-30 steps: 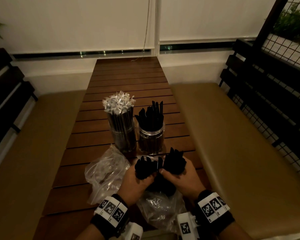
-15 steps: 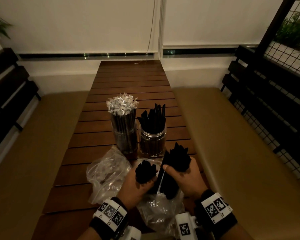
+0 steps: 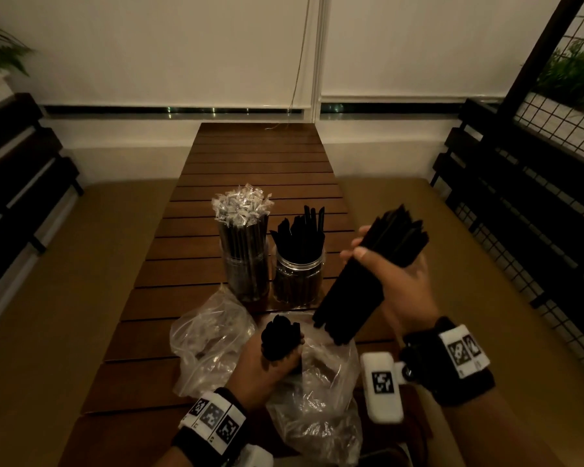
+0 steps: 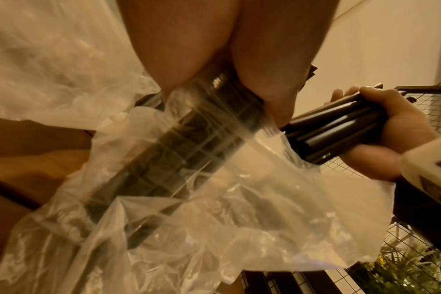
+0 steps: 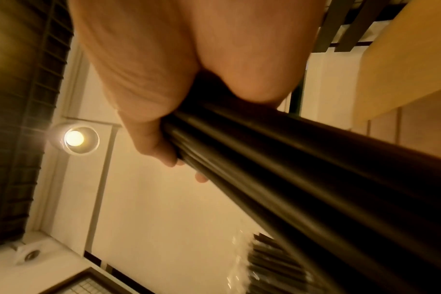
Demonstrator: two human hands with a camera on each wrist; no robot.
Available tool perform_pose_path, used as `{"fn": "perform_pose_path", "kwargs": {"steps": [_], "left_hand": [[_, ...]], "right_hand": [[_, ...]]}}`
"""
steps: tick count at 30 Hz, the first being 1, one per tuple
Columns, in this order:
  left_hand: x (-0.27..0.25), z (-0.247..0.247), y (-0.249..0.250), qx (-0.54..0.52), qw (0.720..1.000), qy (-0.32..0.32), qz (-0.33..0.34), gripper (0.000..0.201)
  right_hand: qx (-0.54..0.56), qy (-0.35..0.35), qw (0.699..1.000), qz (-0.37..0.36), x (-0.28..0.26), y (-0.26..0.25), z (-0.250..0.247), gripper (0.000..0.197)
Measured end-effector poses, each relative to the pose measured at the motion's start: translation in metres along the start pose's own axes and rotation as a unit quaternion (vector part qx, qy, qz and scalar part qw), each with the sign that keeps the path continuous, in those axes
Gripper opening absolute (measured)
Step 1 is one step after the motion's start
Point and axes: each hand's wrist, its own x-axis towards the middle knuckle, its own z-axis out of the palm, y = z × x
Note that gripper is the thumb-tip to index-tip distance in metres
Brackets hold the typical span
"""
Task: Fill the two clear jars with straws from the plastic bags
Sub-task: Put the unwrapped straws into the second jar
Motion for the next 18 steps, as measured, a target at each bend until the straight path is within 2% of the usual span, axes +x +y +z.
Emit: {"fn": "perform_pose_path", "kwargs": {"steps": [4,8,9,13,16,18], "left_hand": [[-0.001,0.003,-0.001,-0.002,1.0,0.002,0.001,0.027],[-0.001,0.003,-0.001,0.019,1.0,-0.007,0.012,0.024],[-0.001,0.004,0.0,0.02,1.0,-0.009,0.016,0.024],[-0.001,0.004,0.001,0.026,0.999,-0.008,0.022,0.025],[0.001,0.002,-0.003,0.037,0.999,-0.008,0.019,0.014],[0.002,0.001,-0.004,0.04,0.999,-0.007,0.016,0.017]], "right_hand": [[0.018,0.032,0.998,-0.05,0.031,-0.022,0.01,0.026],[-0.026,0.055,0.997,-0.055,0.067,-0.018,0.031,0.019],[-0.03,0.065,0.996,-0.047,0.077,-0.013,0.036,0.021],[-0.033,0.093,0.995,-0.008,0.105,0.007,0.05,0.049],[-0.037,0.105,0.994,0.009,0.115,0.016,0.055,0.046],[-0.03,0.113,0.993,0.015,0.119,0.02,0.058,0.05]]}}
